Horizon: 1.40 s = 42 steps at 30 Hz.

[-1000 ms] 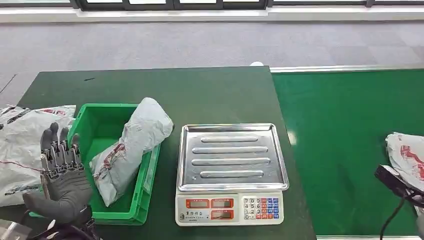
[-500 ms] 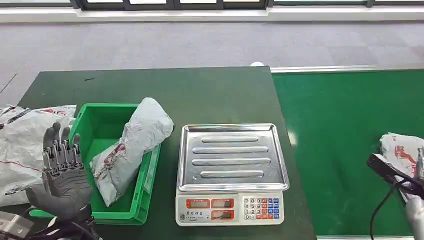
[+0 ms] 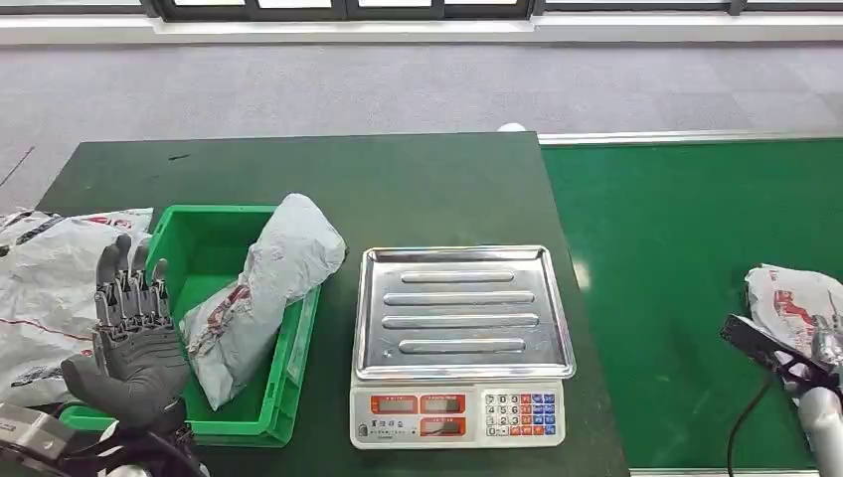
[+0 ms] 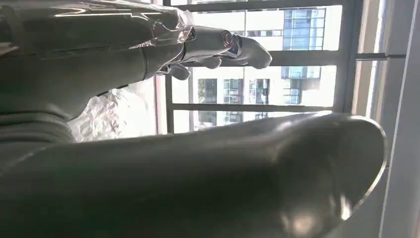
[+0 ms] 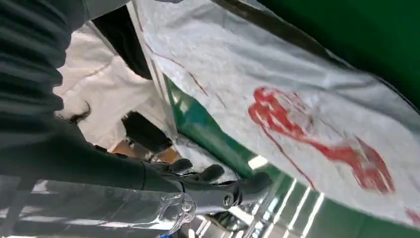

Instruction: Moved the parcel from conveyor to table for the left to box.

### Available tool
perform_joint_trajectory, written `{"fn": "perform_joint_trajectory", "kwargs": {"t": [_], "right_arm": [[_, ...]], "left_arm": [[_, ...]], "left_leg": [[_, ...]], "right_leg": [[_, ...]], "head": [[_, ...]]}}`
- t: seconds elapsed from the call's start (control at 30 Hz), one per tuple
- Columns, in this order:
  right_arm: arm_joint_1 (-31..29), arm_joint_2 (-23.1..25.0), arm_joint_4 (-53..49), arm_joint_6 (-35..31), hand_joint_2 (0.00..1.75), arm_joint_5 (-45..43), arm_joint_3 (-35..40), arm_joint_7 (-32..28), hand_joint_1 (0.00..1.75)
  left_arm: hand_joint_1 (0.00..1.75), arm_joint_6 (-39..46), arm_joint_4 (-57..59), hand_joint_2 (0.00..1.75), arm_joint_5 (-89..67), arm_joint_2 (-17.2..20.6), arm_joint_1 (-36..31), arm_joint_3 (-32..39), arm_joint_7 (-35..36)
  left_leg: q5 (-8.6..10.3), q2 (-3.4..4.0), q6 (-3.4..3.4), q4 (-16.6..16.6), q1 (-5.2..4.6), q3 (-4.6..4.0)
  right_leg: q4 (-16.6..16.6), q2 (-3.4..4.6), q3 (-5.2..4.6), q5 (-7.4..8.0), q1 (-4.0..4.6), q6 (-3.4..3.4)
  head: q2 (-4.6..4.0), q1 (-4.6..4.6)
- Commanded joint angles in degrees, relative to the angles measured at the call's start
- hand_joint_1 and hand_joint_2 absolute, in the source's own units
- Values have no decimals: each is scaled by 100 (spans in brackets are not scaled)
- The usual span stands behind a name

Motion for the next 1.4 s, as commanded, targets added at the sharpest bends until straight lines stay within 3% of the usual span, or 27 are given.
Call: {"fn": "perform_joint_trajectory", "kwargs": {"t": [0.03,0.17,0.2,0.87,1.23,1.27,1.4], "right_arm": [[-317,-198,938,119,175,-94,383,-45,0],[-327,-213,981,217,175,-117,422,-24,0],[-299,-403,1308,614,175,-294,481,19,0],[-275,-422,1326,696,175,-342,526,36,0],[146,-351,1418,1496,175,-678,779,-205,0],[262,-348,1328,1558,175,-735,841,-313,175],[393,-317,1134,1716,175,-945,1155,-503,175]], "left_arm": [[0,-6,309,0,-27,-75,-109,219,33],[0,1,310,0,-31,-63,-101,210,33],[0,23,422,0,55,39,-83,187,91],[0,40,433,0,66,27,-82,184,80],[0,44,620,0,99,-26,-318,182,155],[0,42,684,0,102,-16,-376,175,166],[0,70,679,0,115,-44,-434,186,191]], "left_leg": [[2,5,-2,-7,2,10],[3,6,-2,-8,2,11],[4,11,-3,-15,3,16],[2,13,-2,-13,1,15],[1,-3,-2,-9,4,14],[4,-1,-3,-17,7,21],[4,-10,-4,-14,7,17]], "right_leg": [[-9,6,10,4,2,0],[-11,6,12,5,2,0],[-20,10,18,9,2,-1],[-17,7,14,6,1,2],[-15,-7,16,1,5,2],[-25,-5,25,5,8,1],[-21,-14,24,2,8,2]], "head": [[0,0],[0,0],[0,2],[0,2],[0,0],[0,2],[0,0]]}}
